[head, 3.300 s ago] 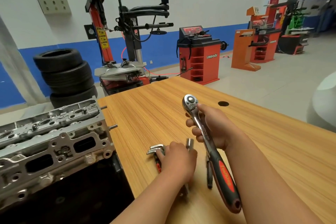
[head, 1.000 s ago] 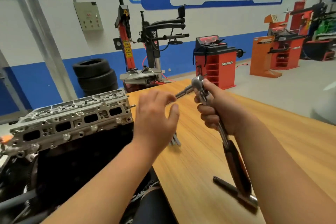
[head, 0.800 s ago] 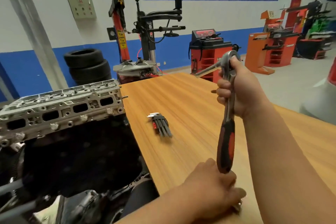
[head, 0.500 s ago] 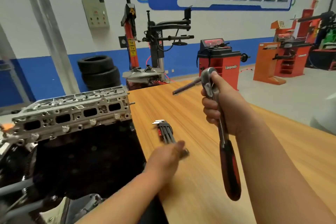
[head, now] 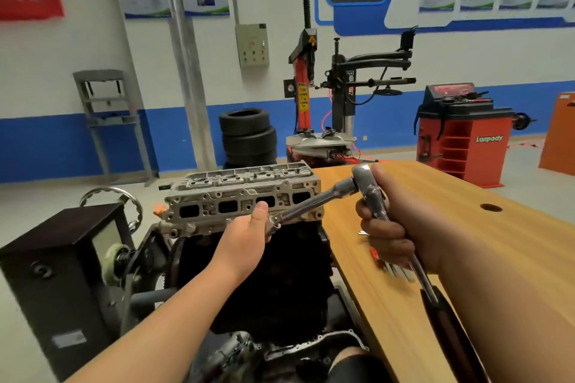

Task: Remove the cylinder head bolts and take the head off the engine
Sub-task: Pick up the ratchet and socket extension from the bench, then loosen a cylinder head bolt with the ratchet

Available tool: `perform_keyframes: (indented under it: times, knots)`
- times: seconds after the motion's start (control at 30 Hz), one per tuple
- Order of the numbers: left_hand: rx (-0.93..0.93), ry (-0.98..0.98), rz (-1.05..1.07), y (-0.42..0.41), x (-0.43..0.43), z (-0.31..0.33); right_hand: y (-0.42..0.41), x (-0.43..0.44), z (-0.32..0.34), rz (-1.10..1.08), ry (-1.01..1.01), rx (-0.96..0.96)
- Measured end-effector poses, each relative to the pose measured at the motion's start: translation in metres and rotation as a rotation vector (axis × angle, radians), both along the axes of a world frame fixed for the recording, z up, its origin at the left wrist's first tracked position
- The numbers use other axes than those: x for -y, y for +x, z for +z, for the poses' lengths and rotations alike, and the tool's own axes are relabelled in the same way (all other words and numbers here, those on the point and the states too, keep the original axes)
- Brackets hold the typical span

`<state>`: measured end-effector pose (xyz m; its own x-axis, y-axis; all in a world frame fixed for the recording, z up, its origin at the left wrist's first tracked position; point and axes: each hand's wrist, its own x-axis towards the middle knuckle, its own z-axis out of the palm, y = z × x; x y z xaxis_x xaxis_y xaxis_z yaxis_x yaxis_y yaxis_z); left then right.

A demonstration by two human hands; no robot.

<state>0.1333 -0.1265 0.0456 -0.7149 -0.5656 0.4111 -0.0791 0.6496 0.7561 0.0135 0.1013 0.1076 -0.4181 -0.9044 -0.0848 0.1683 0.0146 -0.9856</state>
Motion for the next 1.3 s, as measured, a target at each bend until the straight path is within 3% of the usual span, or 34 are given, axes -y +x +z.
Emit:
perform_keyframes:
  times: [0.17,0.27,0.37,0.5,0.83,1.3]
  knots:
    - [0.132,-0.121,0.033,0.017,0.061,0.017,-0.015,0.063,0.027,0.105,0.129,-0.202]
    - [0.217,-0.018,-0.024,0.016,0.094,0.031,-0.029,0.110,0.053,0.183,0.186,-0.353]
    - [0.194,0.264,-0.024,0.008,0.121,0.053,-0.043,0.158,0.085,0.240,0.209,-0.393]
    - [0.315,0.355,-0.052,-0.008,0.165,0.076,-0.062,0.218,0.124,0.200,0.283,-0.515]
    - [0.061,0.440,-0.042,-0.041,0.240,0.113,-0.073,0.320,0.197,0.225,0.444,-0.791]
    - [0.084,0.443,-0.070,-0.058,0.269,0.105,-0.093,0.344,0.183,0.175,0.461,-0.631]
